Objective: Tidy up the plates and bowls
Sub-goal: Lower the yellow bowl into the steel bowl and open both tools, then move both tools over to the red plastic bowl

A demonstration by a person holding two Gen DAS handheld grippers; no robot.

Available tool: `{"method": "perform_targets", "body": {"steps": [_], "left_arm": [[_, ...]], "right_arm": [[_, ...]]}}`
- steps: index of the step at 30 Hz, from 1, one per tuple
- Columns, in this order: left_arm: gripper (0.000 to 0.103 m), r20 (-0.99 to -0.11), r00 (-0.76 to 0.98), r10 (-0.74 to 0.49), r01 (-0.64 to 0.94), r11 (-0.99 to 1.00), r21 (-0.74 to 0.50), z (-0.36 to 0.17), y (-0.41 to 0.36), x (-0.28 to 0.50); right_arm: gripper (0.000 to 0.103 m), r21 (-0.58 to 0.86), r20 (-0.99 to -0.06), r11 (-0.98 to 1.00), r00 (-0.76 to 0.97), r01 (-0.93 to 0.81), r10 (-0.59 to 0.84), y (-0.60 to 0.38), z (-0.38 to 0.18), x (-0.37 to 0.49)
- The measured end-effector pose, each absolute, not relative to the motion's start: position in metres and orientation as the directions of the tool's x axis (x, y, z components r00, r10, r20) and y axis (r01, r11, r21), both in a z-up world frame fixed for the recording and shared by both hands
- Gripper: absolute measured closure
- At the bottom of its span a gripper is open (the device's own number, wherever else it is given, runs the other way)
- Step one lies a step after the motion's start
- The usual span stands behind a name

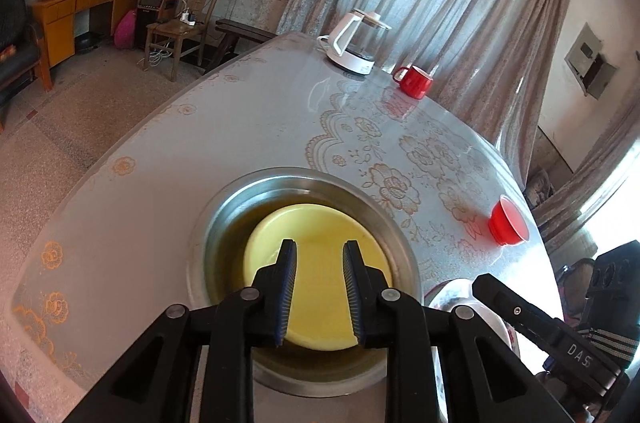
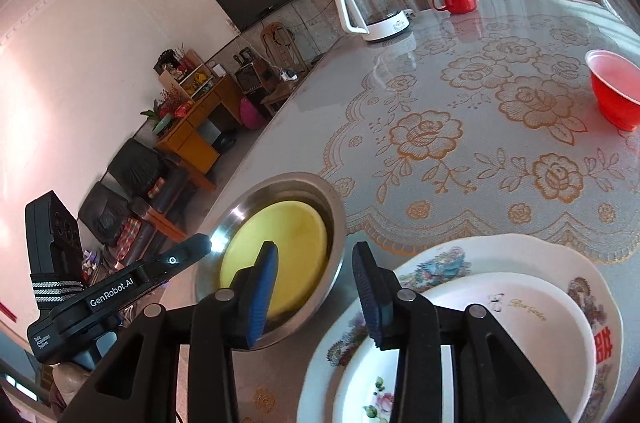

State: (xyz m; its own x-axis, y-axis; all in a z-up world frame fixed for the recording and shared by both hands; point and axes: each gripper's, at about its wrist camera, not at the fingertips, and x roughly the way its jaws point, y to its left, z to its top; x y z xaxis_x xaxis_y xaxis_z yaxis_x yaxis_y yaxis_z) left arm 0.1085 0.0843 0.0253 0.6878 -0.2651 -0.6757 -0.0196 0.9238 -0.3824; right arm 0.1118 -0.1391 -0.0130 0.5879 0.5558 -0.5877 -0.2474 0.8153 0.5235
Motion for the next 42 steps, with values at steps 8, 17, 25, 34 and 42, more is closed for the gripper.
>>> {"method": "perform_targets", "body": {"steps": [8, 17, 25, 34, 42], "left_arm": [[0.078, -0.673, 0.639, -0.372, 0.161, 0.921, -0.356, 0.04, 0.004, 0.118], [0.071, -0.691, 0.557, -0.46, 0.345, 0.886, -0.311, 0.057, -0.088, 0.114], [0.07, -0.715, 0.523, -0.464, 0.414, 0.871, -0.263, 0.06, -0.136, 0.108], [0.066, -0.745, 0.502, -0.44, 0.435, 0.872, -0.222, 0.057, -0.159, 0.113], [0.066, -0.758, 0.469, -0.454, 0.413, 0.871, -0.266, 0.053, -0.163, 0.13]], "right_arm": [[0.057, 0.535, -0.583, 0.841, 0.687, -0.077, 0.434, -0.223, -0.009, 0.083], [0.057, 0.572, -0.574, 0.815, 0.753, 0.088, 0.322, -0.302, -0.017, 0.049], [0.057, 0.605, -0.565, 0.781, 0.776, 0.158, 0.28, -0.336, -0.026, 0.036], [0.057, 0.64, -0.553, 0.744, 0.788, 0.195, 0.269, -0.358, -0.036, 0.029], [0.057, 0.634, -0.549, 0.736, 0.809, 0.236, 0.213, -0.383, -0.029, 0.032]]}}
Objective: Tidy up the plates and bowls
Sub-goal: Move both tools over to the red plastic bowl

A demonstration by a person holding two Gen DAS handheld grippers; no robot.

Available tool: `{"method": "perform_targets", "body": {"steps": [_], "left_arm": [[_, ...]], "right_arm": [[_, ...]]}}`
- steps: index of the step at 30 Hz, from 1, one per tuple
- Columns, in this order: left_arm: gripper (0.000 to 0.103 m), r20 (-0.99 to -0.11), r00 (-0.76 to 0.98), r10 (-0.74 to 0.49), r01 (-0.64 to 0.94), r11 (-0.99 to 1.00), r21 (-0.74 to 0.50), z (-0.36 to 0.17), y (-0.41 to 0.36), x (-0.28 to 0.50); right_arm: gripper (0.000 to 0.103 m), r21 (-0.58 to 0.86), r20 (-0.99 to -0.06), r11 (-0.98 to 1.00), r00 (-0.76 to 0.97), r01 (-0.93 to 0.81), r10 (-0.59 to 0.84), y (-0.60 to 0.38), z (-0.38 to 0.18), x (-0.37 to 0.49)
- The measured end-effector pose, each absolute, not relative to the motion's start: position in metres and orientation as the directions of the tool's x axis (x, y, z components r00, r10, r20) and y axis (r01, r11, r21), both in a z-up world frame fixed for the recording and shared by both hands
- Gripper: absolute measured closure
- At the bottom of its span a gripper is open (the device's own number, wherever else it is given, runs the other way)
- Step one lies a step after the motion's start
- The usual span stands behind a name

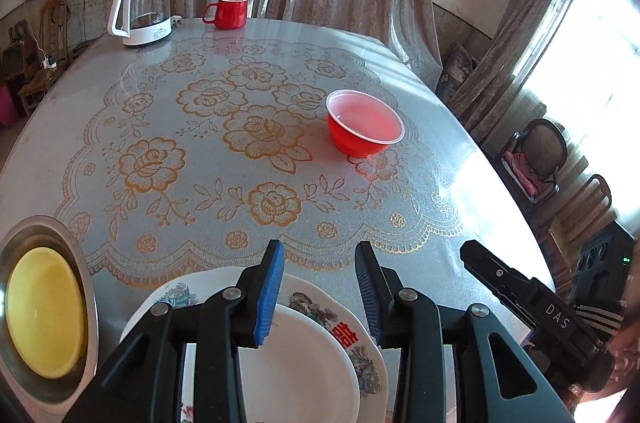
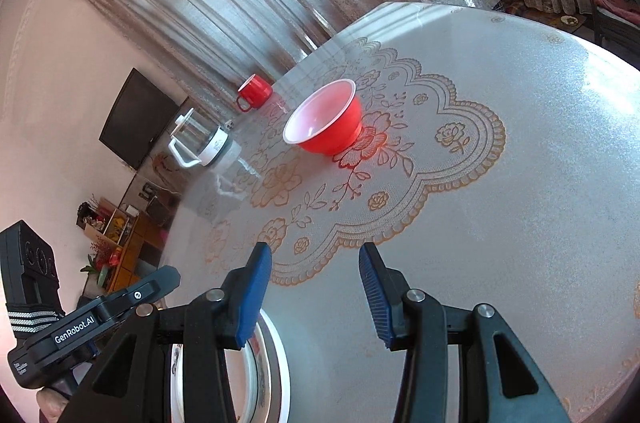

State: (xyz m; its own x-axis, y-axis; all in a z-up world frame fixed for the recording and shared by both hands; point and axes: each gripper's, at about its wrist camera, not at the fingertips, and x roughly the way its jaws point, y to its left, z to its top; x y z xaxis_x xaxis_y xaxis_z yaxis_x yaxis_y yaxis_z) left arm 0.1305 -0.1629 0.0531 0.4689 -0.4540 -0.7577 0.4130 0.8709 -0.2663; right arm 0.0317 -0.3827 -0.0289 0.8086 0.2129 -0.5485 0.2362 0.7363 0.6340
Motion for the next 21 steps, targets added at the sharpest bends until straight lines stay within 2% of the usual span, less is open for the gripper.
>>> {"method": "perform_targets", "body": {"steps": [10, 12, 20, 21], "left_arm": [[0.066, -0.767, 0.431, -0.475, 0.415, 0.859, -0.299, 0.046, -0.182, 0.162], [0.067, -0.777, 0.421, -0.468, 0.408, 0.863, -0.299, 0.043, -0.187, 0.171], [0.067, -0.798, 0.388, -0.462, 0.361, 0.872, -0.33, 0.033, -0.202, 0.211], [0.067, -0.797, 0.388, -0.464, 0.361, 0.872, -0.332, 0.032, -0.204, 0.215]], "right_arm": [[0.057, 0.656, -0.534, 0.694, 0.832, 0.295, 0.151, -0.426, -0.024, 0.05], [0.062, 0.651, -0.535, 0.7, 0.832, 0.295, 0.148, -0.43, -0.023, 0.059], [0.068, 0.628, -0.572, 0.722, 0.801, 0.29, 0.175, -0.436, -0.031, 0.108], [0.072, 0.624, -0.577, 0.725, 0.797, 0.292, 0.176, -0.437, -0.032, 0.115]]}}
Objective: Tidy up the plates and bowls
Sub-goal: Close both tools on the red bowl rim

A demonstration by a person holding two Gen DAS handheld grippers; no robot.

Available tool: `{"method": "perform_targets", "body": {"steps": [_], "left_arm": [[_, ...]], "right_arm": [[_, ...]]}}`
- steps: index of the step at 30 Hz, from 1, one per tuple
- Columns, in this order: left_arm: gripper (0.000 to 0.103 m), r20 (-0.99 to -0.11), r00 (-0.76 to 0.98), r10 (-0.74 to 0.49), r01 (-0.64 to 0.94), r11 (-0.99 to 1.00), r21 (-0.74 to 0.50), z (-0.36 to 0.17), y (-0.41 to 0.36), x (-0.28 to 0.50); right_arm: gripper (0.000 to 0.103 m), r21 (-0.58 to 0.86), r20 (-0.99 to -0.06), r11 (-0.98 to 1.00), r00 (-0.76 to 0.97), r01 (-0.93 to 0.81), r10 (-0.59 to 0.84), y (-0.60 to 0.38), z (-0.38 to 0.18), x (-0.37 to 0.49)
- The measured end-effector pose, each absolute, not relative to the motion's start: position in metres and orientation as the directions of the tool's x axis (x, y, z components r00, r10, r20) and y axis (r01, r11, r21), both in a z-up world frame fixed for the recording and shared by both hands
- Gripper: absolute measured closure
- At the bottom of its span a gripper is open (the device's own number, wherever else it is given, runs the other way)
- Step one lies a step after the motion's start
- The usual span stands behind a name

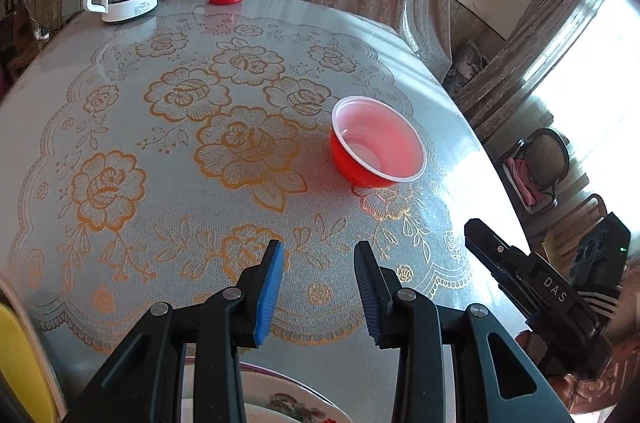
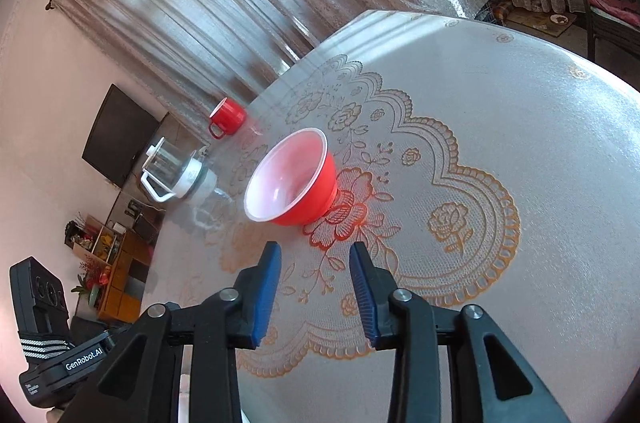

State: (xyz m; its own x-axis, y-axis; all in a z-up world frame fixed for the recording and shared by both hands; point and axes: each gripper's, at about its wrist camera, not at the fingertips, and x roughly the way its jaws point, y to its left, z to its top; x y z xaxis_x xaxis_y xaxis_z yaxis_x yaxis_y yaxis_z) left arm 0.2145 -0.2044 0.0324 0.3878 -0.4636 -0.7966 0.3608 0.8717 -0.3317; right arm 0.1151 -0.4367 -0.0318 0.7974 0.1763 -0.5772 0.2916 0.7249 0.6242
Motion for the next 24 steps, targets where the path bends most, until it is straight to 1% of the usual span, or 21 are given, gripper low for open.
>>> {"method": "perform_targets", "body": {"steps": [2, 4, 5, 11, 14, 17, 18, 23, 24], "left_arm": [[0.067, -0.796, 0.397, -0.457, 0.359, 0.876, -0.323, 0.031, -0.209, 0.223], [0.067, -0.791, 0.385, -0.476, 0.358, 0.867, -0.347, 0.029, -0.213, 0.233], [0.067, -0.791, 0.376, -0.483, 0.354, 0.864, -0.359, 0.027, -0.215, 0.238], [0.067, -0.776, 0.361, -0.517, 0.313, 0.851, -0.421, 0.018, -0.229, 0.27], [0.06, -0.758, 0.371, -0.537, 0.303, 0.841, -0.447, 0.016, -0.237, 0.282], [0.062, -0.764, 0.361, -0.535, 0.287, 0.843, -0.455, 0.008, -0.246, 0.296], [0.062, -0.768, 0.349, -0.536, 0.28, 0.842, -0.461, 0.005, -0.248, 0.299], [0.063, -0.779, 0.348, -0.521, 0.245, 0.853, -0.461, -0.006, -0.26, 0.314], [0.069, -0.783, 0.343, -0.52, 0.242, 0.854, -0.461, -0.008, -0.262, 0.316]], "right_arm": [[0.074, 0.624, -0.585, 0.725, 0.789, 0.292, 0.186, -0.439, -0.034, 0.128], [0.075, 0.625, -0.588, 0.725, 0.786, 0.289, 0.193, -0.441, -0.034, 0.14], [0.078, 0.624, -0.588, 0.726, 0.785, 0.288, 0.194, -0.442, -0.034, 0.145], [0.078, 0.614, -0.599, 0.73, 0.779, 0.3, 0.184, -0.448, -0.032, 0.177], [0.078, 0.616, -0.605, 0.721, 0.777, 0.318, 0.174, -0.451, -0.033, 0.19], [0.078, 0.615, -0.608, 0.717, 0.776, 0.326, 0.169, -0.454, -0.035, 0.201], [0.081, 0.611, -0.614, 0.718, 0.772, 0.333, 0.165, -0.454, -0.036, 0.204], [0.084, 0.619, -0.622, 0.7, 0.767, 0.356, 0.159, -0.46, -0.046, 0.211], [0.086, 0.62, -0.623, 0.697, 0.766, 0.359, 0.16, -0.461, -0.048, 0.213]]}}
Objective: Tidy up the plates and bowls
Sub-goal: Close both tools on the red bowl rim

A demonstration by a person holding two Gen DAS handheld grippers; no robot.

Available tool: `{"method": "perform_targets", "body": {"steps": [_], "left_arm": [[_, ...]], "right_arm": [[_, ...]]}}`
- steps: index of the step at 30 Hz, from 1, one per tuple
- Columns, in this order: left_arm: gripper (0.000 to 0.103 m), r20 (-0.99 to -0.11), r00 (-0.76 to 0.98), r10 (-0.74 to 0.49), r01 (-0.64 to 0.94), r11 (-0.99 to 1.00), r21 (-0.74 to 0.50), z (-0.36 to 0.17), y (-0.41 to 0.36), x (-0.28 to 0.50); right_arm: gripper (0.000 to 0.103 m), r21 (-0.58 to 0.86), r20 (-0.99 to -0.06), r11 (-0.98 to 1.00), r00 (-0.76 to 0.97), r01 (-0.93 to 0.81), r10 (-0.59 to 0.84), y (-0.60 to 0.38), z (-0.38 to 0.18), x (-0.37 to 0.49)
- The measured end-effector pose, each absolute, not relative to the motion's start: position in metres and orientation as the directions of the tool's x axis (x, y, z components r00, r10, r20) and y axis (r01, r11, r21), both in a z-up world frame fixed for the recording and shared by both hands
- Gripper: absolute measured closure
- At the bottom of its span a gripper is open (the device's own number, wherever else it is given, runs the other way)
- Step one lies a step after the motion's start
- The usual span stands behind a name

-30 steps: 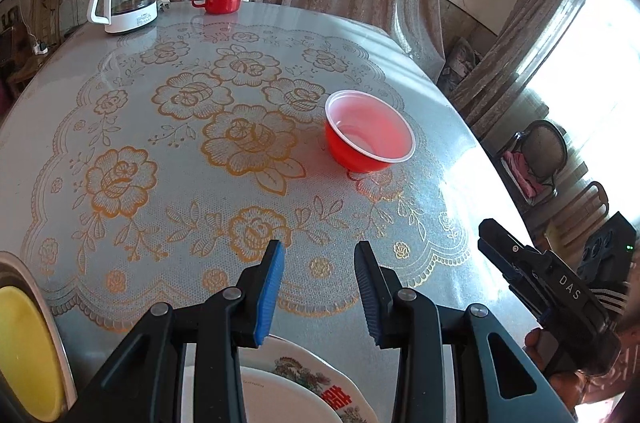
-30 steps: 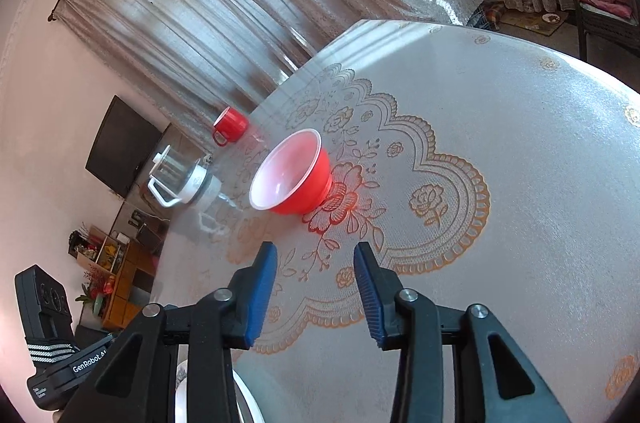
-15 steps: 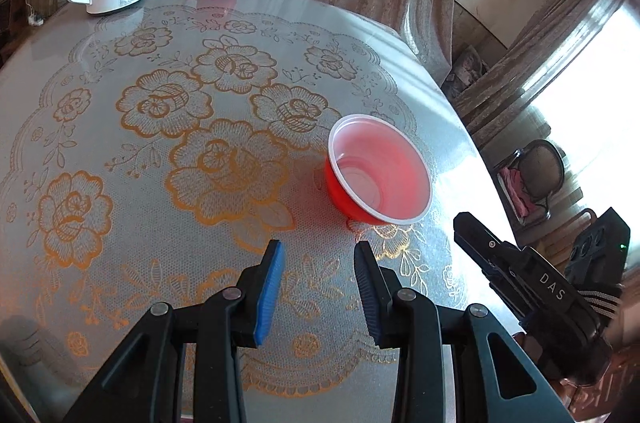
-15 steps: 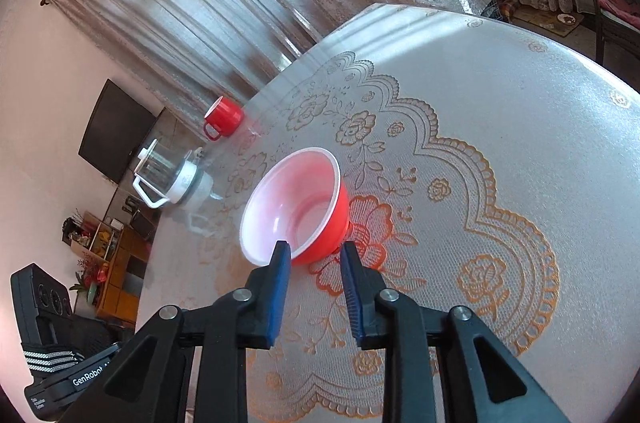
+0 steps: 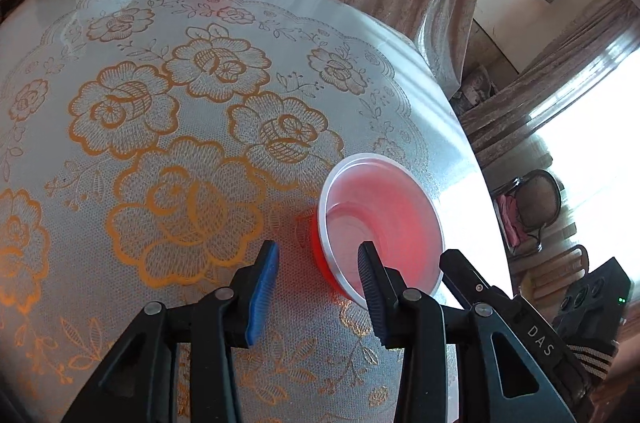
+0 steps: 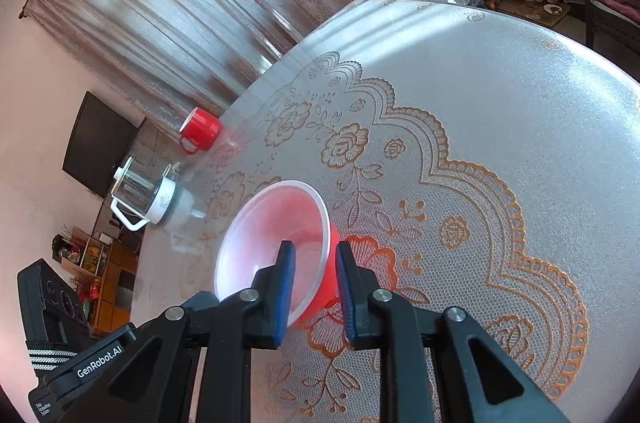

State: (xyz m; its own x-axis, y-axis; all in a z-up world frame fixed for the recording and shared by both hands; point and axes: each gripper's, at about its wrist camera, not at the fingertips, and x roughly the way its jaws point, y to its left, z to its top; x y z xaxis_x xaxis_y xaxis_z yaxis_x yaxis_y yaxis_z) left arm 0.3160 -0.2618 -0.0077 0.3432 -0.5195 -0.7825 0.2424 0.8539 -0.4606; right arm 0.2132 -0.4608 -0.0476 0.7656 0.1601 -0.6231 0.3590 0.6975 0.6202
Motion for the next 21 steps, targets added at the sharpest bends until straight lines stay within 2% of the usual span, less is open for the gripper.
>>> {"method": "perform_targets", "body": {"steps": [1, 2, 3, 21], "left_arm": [[0.075, -0.784, 0.333, -0.523, 0.245, 0.852, -0.464, -0.009, -0.264, 0.317], [0.086, -0.785, 0.326, -0.527, 0.25, 0.849, -0.466, -0.01, -0.266, 0.318], [0.088, -0.787, 0.325, -0.524, 0.253, 0.85, -0.462, -0.011, -0.268, 0.318], [0.09, -0.797, 0.309, -0.519, 0.255, 0.853, -0.456, 0.001, -0.231, 0.261]], "right_arm": [[0.088, 0.622, -0.625, 0.696, 0.763, 0.359, 0.164, -0.462, -0.049, 0.216], [0.092, 0.621, -0.627, 0.699, 0.76, 0.355, 0.17, -0.461, -0.05, 0.217], [0.094, 0.619, -0.627, 0.705, 0.758, 0.348, 0.177, -0.46, -0.05, 0.218], [0.096, 0.674, -0.608, 0.67, 0.749, 0.311, 0.263, -0.438, -0.048, 0.179]]}}
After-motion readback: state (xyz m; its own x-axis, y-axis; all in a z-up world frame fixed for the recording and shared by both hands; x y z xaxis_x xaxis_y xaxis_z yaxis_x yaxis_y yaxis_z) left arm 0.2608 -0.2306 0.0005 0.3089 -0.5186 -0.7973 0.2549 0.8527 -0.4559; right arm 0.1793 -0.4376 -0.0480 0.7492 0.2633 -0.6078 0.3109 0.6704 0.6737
